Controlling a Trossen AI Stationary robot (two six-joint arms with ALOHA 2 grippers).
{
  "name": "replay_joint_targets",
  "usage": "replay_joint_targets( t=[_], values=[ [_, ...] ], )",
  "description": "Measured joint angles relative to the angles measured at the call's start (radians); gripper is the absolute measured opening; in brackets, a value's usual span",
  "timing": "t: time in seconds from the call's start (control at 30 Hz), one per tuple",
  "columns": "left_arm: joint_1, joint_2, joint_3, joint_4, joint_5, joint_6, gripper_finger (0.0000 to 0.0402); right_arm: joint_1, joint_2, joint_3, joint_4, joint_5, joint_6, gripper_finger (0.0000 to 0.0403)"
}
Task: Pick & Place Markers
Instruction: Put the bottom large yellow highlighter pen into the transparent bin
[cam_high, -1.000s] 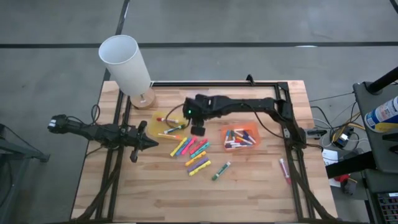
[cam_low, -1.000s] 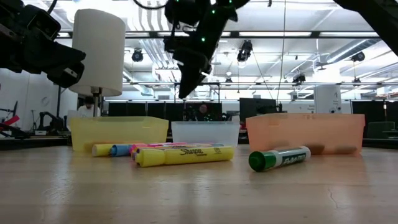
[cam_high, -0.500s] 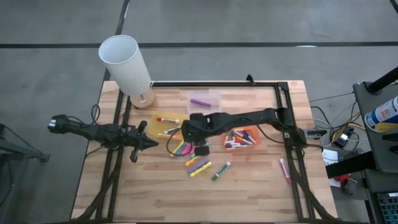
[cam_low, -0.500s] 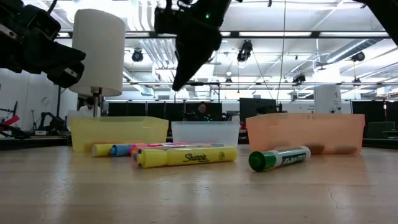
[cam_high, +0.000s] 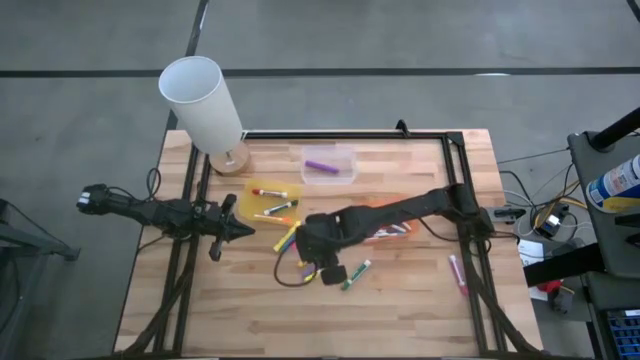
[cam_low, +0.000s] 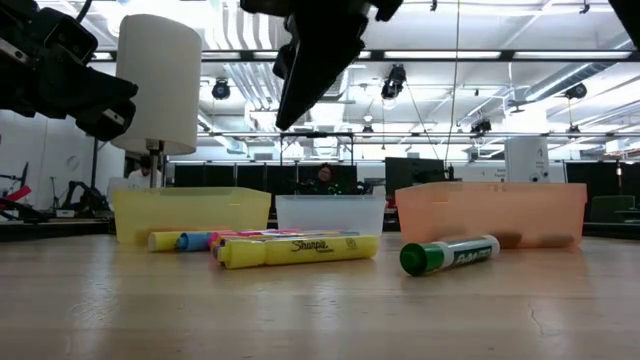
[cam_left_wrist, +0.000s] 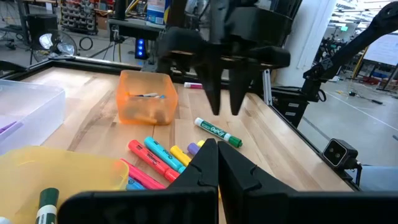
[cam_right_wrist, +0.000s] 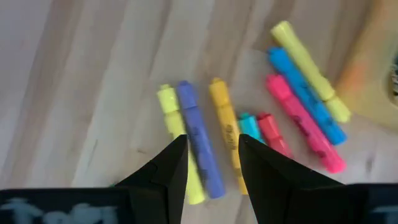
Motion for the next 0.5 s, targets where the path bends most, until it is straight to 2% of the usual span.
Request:
replay_joint_targets(
  t=[0.2,0.5],
  values=[
    [0.000,0.000,0.000,0.000,0.000,0.000,0.0000,0.049,0.002,-0.054,0.005,0.000,0.008,0.0126],
    [0.000,0.000,0.000,0.000,0.000,0.000,0.0000,0.053,0.002,-0.136,0.027,0.011,0.077,0.0122]
  ],
)
